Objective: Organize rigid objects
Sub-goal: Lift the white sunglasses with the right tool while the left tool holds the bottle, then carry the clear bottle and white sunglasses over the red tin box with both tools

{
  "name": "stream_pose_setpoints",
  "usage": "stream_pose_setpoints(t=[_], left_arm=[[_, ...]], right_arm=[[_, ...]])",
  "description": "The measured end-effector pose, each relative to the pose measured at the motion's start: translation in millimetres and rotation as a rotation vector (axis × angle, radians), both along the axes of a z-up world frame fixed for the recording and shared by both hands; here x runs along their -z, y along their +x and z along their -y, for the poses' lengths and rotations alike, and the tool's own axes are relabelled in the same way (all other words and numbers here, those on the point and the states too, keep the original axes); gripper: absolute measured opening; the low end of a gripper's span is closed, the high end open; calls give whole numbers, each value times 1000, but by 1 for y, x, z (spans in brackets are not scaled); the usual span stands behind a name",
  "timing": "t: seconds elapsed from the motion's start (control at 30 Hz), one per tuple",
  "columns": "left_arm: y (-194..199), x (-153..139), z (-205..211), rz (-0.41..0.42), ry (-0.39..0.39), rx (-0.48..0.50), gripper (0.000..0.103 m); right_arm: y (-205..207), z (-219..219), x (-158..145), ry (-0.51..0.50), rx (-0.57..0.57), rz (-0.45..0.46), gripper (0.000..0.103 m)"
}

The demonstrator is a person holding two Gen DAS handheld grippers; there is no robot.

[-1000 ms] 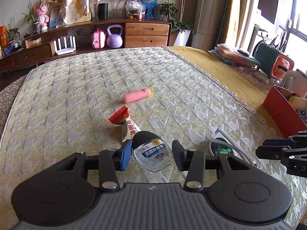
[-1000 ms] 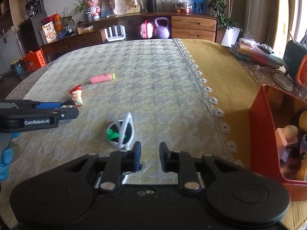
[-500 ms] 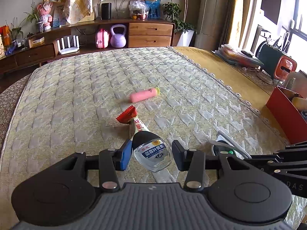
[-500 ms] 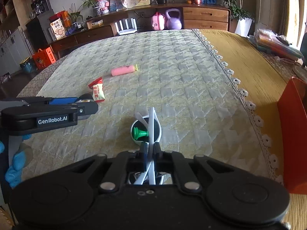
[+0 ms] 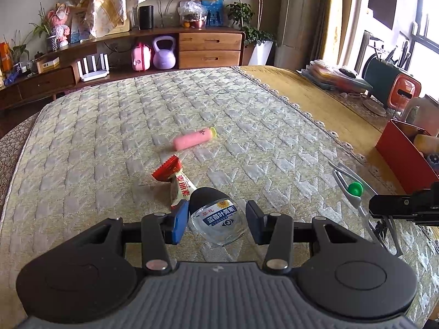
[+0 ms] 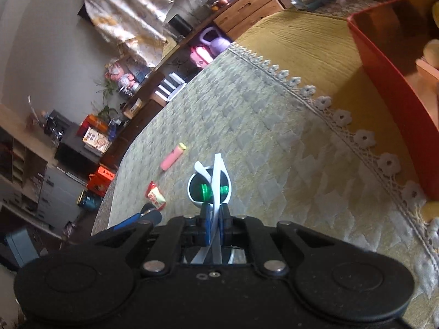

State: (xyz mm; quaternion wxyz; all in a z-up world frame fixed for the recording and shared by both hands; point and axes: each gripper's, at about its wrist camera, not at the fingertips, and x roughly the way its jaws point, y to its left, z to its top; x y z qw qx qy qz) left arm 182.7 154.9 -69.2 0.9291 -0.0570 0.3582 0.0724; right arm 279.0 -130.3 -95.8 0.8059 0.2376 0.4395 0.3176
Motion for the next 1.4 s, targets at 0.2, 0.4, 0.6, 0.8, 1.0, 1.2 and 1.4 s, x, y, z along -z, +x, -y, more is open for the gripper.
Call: stream_pose_setpoints(t=[0.2, 0.4, 0.6, 0.8, 1.0, 1.2, 1.4], left_arm=[[5, -3, 15, -5, 12, 18, 45], [8, -10, 32, -4, 22, 34, 45], [9, -18, 50, 5, 40, 56, 45], [11, -21, 64, 12, 48, 72, 45], [13, -22, 76, 15, 49, 94, 45], [17, -28, 85, 22, 33, 115, 45], [27, -44, 107, 43, 24, 156, 45]], right_arm=[[16, 23, -7, 116, 50, -21, 4], [27, 45, 4, 261, 111, -89, 2], [19, 36, -6, 32, 35, 30, 2], [-24, 7, -48, -428, -91, 463, 2], [-41, -13, -32, -674, -205, 552, 2], [-34, 10, -43, -561, -142, 468, 2], [-27, 36, -62, -497, -70, 447, 2]])
